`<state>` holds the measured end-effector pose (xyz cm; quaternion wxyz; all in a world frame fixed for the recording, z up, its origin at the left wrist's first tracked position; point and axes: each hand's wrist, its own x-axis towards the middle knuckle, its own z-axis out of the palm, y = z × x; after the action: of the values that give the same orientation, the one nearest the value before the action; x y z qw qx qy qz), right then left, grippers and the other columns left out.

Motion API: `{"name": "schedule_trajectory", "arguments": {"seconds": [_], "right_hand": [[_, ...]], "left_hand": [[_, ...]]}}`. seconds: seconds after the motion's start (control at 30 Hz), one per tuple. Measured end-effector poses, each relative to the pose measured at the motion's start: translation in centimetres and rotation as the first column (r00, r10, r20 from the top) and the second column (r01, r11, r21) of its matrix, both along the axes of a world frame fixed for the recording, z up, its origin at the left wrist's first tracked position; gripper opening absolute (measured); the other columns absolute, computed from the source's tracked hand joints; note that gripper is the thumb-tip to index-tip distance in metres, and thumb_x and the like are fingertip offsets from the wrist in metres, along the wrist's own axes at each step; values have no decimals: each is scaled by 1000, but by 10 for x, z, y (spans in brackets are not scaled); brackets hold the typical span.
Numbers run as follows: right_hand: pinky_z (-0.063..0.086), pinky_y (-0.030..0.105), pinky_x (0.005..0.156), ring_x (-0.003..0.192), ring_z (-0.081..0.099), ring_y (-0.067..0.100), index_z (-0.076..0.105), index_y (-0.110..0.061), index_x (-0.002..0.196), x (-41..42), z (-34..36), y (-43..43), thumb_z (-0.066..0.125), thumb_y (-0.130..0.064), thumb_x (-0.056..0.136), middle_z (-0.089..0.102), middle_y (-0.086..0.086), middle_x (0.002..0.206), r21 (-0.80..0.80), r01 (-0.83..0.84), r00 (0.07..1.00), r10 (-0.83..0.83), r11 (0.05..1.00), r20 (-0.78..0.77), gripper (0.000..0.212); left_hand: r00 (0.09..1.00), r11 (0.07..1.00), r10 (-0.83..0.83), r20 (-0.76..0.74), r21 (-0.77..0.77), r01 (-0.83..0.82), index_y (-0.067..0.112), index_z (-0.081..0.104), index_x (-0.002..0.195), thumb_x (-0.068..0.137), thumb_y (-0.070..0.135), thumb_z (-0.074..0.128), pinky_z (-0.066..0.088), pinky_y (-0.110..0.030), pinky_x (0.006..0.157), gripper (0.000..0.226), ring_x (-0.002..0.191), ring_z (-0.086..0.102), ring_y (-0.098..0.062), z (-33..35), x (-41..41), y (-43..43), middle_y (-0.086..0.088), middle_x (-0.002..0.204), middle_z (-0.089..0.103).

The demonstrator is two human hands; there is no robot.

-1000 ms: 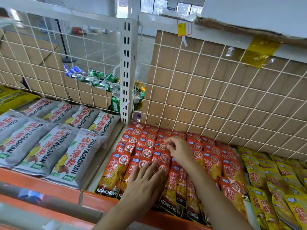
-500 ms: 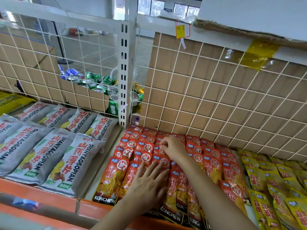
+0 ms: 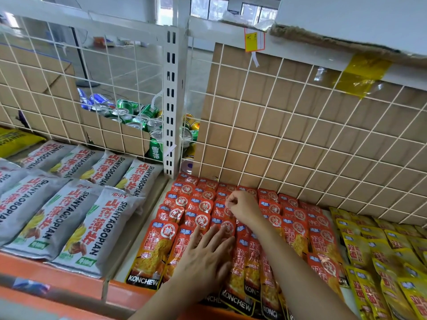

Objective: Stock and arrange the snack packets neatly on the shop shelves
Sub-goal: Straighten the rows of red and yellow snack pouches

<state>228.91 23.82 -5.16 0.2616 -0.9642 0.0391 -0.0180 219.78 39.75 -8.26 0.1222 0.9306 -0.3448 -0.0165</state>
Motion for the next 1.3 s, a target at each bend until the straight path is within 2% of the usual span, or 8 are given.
{"name": "schedule_trajectory", "arguments": {"seconds": [0.5,0.57,0.67,0.87,1.07,1.17,1.23,1.3], "right_hand": [[44,25,80,96,59,13,63,-16,82,-2,-3,-1,57,-18,89,66,-1,100,0,-1,1000,1,1000,-1,10],[42,22,77,95,57,11,63,-16,91,-4,-4,-3,57,-22,90,63,-3,102,34,8,1000,-8,999,15,8],[45,22,79,94,55,9,60,-19,102,-12,3,-9,56,-26,92,60,-5,104,111,63,994,-72,992,83,14],[45,21,84,100,57,8,60,-20,109,-64,24,-30,56,-28,91,61,-7,109,73,120,987,-127,990,101,20],[22,28,110,132,32,8,43,-28,132,-129,28,-30,45,-49,92,39,-11,140,-101,129,990,-134,986,-42,46],[17,38,116,138,20,9,29,-35,140,-144,13,-24,11,-89,66,25,-12,149,-133,118,987,-131,984,-93,93],[14,40,117,141,14,11,20,-38,143,-146,3,-21,-7,-94,47,18,-11,153,-197,109,984,-134,974,-120,115],[10,40,117,142,9,11,13,-37,145,-148,1,-17,6,-90,55,14,-11,154,-237,92,979,-131,967,-155,105]], "left_hand": [[1000,999,12,11,33,-13,36,0,149,85,64,-5,-23,-41,111,69,140,-22,-10,-1,0,-1,13,151,-17],[999,999,28,42,24,-29,35,14,148,91,60,0,-15,-41,114,64,144,-7,-13,-4,2,0,9,155,-1],[1000,998,17,-22,69,-15,32,48,134,97,55,11,18,-44,106,57,132,40,-15,-9,2,1,7,140,47],[998,999,34,54,31,-35,31,52,132,98,52,12,22,-42,103,56,128,47,-14,-11,3,4,7,137,52],[991,989,37,132,-146,-17,32,53,123,100,46,12,34,-35,105,49,120,52,-9,-7,-2,3,12,127,58],[993,988,-1,119,-153,20,32,51,122,100,47,11,38,-33,105,49,120,46,-6,-4,-5,-3,13,125,58],[993,993,-20,120,-111,34,30,52,124,100,47,11,31,-34,108,51,122,47,-8,-5,-7,-7,11,127,58],[993,998,-34,114,-42,39,27,52,127,100,47,9,27,-37,109,55,122,51,-11,-7,-9,-11,10,130,57]]}}
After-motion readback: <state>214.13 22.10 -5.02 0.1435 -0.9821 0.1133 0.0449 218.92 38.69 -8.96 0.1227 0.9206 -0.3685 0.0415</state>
